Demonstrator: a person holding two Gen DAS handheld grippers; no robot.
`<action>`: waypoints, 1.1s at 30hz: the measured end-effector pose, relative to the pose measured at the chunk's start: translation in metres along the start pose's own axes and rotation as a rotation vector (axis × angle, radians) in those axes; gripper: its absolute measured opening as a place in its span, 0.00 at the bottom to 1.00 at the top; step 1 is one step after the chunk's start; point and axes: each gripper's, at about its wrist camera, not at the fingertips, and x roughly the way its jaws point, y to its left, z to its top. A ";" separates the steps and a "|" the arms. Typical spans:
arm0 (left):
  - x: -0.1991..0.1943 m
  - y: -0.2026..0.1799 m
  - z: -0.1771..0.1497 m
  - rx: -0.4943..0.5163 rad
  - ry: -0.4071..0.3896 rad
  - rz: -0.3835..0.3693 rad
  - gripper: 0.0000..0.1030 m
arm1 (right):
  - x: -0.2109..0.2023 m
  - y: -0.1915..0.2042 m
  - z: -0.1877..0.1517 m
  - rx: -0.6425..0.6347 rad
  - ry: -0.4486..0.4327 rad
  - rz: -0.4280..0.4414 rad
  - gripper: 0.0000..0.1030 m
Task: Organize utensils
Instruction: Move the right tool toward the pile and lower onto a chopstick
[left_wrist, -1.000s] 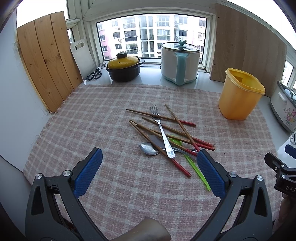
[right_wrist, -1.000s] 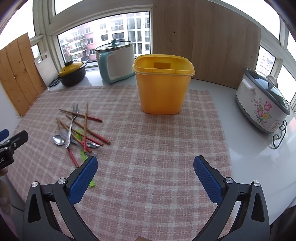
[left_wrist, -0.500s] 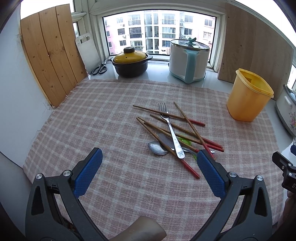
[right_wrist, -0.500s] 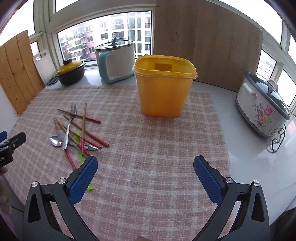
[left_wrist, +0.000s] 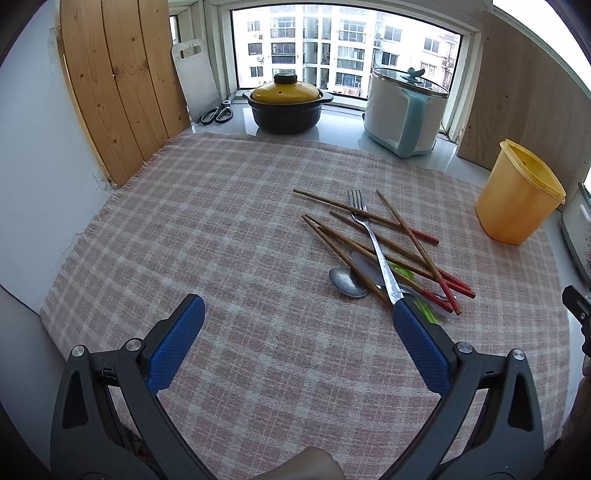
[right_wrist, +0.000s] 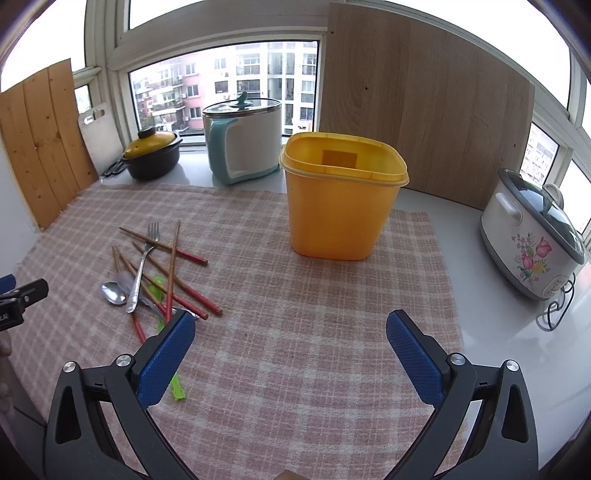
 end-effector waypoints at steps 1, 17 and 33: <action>0.001 0.002 -0.001 -0.003 0.002 -0.001 1.00 | 0.001 0.001 0.001 -0.009 -0.001 0.008 0.99; 0.018 0.025 0.000 -0.039 0.055 -0.098 0.76 | 0.034 0.027 0.035 -0.139 0.062 0.190 0.86; 0.056 0.018 0.014 -0.068 0.145 -0.206 0.51 | 0.097 0.074 0.063 -0.242 0.257 0.380 0.63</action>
